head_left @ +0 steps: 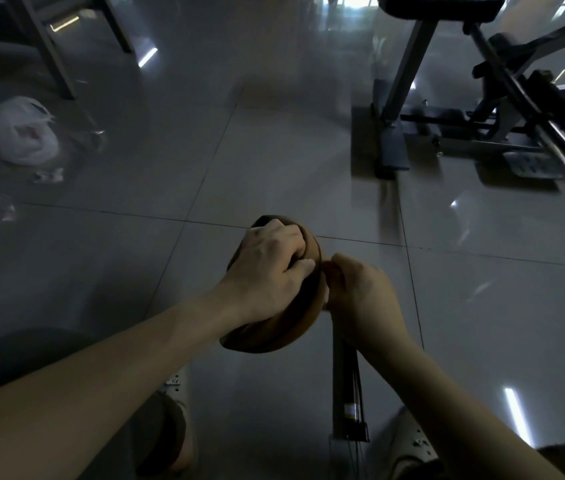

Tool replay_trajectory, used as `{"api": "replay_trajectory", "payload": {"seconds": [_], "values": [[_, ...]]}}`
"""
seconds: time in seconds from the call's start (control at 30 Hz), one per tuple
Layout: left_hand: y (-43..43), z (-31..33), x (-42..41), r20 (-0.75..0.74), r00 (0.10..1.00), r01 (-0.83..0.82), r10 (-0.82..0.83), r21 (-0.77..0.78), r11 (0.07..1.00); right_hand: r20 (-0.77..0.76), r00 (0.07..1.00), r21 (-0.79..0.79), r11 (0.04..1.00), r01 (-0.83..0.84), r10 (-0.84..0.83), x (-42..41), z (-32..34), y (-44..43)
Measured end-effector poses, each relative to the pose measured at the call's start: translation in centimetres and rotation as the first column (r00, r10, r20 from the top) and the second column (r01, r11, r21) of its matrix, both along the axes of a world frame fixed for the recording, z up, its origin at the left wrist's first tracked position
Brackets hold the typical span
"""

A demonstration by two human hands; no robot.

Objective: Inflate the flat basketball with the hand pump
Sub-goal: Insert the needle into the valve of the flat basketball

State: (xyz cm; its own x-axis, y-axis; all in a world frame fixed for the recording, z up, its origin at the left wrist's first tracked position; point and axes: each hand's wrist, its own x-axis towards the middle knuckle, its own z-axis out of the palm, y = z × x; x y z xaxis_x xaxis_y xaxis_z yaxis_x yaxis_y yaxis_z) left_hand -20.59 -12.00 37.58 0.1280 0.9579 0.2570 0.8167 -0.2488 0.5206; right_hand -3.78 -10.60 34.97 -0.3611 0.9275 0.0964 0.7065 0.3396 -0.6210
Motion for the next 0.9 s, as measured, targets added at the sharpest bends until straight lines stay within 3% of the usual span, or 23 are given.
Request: {"api": "replay_trajectory", "payload": {"seconds": [0.07,0.17,0.3,0.5,0.63,0.77,0.9], "values": [[-0.4,-0.1,0.4,-0.013,1.000,-0.013,0.014,0.023,1.000,-0.185,0.977,-0.157,0.984,0.079,-0.108,-0.6,0.0,-0.3],[-0.9,-0.4,0.9,-0.037,0.999,-0.038,0.040,0.054,0.998,-0.189,0.969,-0.206,0.971,0.119,-0.159,-1.1,0.2,-0.8],[-1.0,-0.1,1.2,0.020,0.997,-0.073,0.072,0.051,0.996,-0.154,0.981,-0.129,0.987,0.100,-0.120,-1.2,0.0,-0.9],[-0.8,-0.3,0.7,0.189,0.969,-0.149,0.162,-0.077,0.986,-0.116,0.993,0.132,0.991,0.006,0.009,-1.3,-0.7,-1.5],[-0.8,-0.3,0.7,0.263,0.942,-0.178,0.209,-0.136,0.975,-0.118,0.992,0.171,0.985,-0.012,0.033,-1.5,-1.0,-1.5],[-0.8,-0.3,1.1,0.310,0.917,-0.222,0.251,-0.127,0.967,-0.162,0.987,0.097,0.995,0.038,-0.022,-2.1,-0.9,-2.0],[-0.9,-0.2,1.7,0.324,0.906,-0.267,0.273,-0.062,0.962,-0.308,0.932,-0.110,0.980,0.163,-0.190,-3.1,-0.5,-2.2]]}}
